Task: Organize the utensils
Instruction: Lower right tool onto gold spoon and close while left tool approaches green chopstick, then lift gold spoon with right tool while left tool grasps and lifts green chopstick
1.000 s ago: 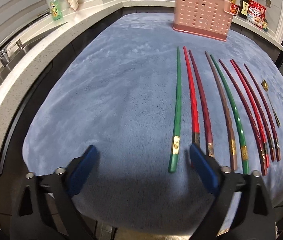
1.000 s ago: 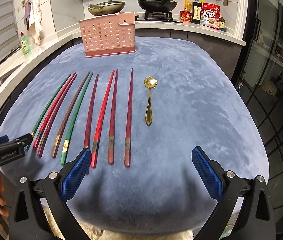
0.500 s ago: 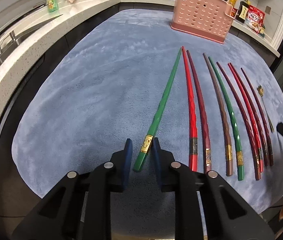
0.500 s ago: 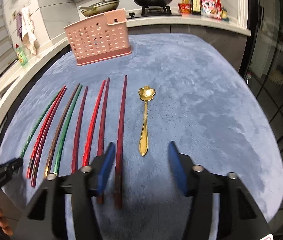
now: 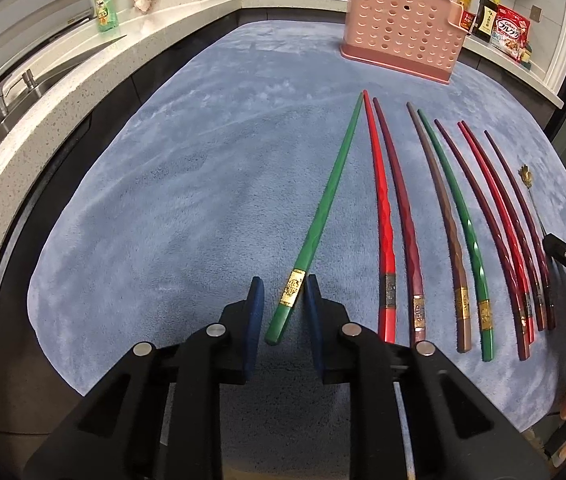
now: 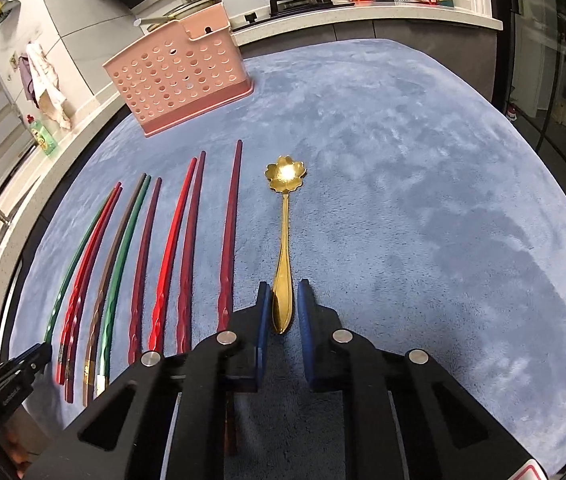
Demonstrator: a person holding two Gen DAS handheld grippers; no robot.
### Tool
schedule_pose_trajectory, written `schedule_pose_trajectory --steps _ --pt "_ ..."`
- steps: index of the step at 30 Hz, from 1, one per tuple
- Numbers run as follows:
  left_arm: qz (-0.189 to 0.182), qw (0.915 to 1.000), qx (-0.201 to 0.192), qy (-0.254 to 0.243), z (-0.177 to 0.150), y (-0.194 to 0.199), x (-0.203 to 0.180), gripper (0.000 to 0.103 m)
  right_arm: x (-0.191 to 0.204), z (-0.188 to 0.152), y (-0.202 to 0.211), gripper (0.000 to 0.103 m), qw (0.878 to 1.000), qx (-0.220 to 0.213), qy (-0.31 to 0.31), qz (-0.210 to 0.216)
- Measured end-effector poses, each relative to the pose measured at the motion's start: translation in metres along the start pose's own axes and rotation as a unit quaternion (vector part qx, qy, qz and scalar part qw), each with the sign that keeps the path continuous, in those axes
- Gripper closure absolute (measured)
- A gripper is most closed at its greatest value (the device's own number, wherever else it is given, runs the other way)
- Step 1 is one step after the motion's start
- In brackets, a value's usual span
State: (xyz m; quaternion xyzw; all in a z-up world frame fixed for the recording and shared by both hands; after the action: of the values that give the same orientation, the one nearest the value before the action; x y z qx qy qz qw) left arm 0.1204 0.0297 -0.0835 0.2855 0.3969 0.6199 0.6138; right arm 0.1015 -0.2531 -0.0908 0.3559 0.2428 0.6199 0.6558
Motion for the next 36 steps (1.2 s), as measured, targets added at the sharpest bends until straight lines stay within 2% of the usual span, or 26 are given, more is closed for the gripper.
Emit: schedule_pose_trajectory --steps 18,21,28,33,36 --pt "-0.012 0.9999 0.000 0.004 -0.002 0.004 0.001 0.083 -0.006 -0.020 0.020 0.092 1.000 -0.008 -0.017 0.011" --pt "-0.016 0.9999 0.002 0.006 -0.004 0.005 0.001 0.083 -0.009 -0.027 0.021 0.092 0.999 0.001 -0.031 0.026" --pt "-0.016 0.9999 -0.003 0.003 -0.008 0.006 0.001 0.083 -0.020 -0.036 0.023 0.094 0.993 -0.009 -0.088 0.074" --pt "-0.014 0.9999 -0.008 0.001 -0.009 0.007 0.000 0.083 -0.025 -0.038 0.021 0.100 0.991 -0.010 -0.104 0.086" --pt "-0.018 0.9998 -0.006 0.002 -0.009 0.008 0.001 0.084 -0.024 -0.037 0.023 0.100 0.991 -0.011 -0.106 0.086"
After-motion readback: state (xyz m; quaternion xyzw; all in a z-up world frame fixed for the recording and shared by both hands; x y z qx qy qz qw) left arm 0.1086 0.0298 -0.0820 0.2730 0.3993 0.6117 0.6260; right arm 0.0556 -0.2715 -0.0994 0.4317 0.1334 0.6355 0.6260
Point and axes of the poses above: each gripper's, at about its wrist camera, not at the fingertips, and y roughly against the way its jaws point, x to its left, z to its top, the point moved 6 cm from there along -y, roughly the way its jaws point, and after that the axes turned 14 degrees about y, right-handed, at the moved point
